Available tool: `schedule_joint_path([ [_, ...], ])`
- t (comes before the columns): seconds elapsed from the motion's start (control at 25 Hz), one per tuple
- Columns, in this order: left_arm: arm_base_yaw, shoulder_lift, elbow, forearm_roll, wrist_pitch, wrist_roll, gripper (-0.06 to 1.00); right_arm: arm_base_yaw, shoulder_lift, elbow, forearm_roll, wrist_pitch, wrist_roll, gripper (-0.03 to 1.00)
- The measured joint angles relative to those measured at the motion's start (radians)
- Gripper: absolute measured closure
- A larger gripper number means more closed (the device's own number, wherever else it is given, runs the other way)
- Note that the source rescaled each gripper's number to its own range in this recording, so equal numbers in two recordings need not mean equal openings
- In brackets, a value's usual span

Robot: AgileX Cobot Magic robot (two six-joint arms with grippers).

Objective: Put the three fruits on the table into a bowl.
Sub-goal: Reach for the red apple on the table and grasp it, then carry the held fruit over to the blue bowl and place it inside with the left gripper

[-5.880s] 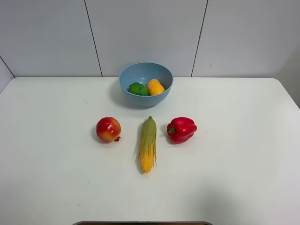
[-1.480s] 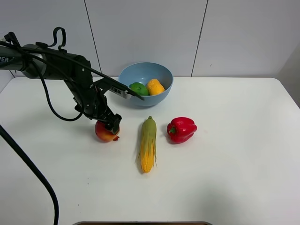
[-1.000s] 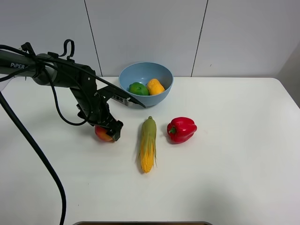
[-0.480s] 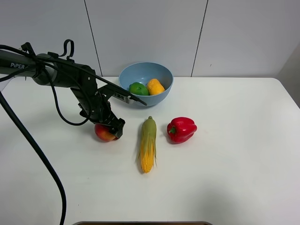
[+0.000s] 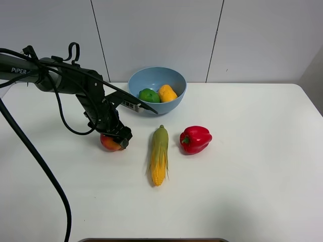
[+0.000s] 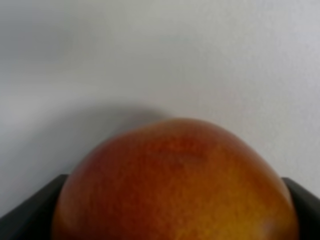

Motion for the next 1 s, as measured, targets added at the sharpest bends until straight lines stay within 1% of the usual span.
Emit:
schedule_joint_path([
  [0.6, 0.0, -0.02, 0.0, -0.001, 0.015, -0.004, 0.19, 0.0, 0.0, 0.0, 0.0, 0.0, 0.0, 0.97],
  [0.88, 0.0, -0.152, 0.0, 0.003, 0.016, -0.007, 0.19, 0.0, 0.0, 0.0, 0.0, 0.0, 0.0, 0.97],
  [1.0, 0.0, -0.221, 0.0, 0.004, -0.019, -0.007, 0.19, 0.0, 0.0, 0.0, 0.0, 0.0, 0.0, 0.97],
])
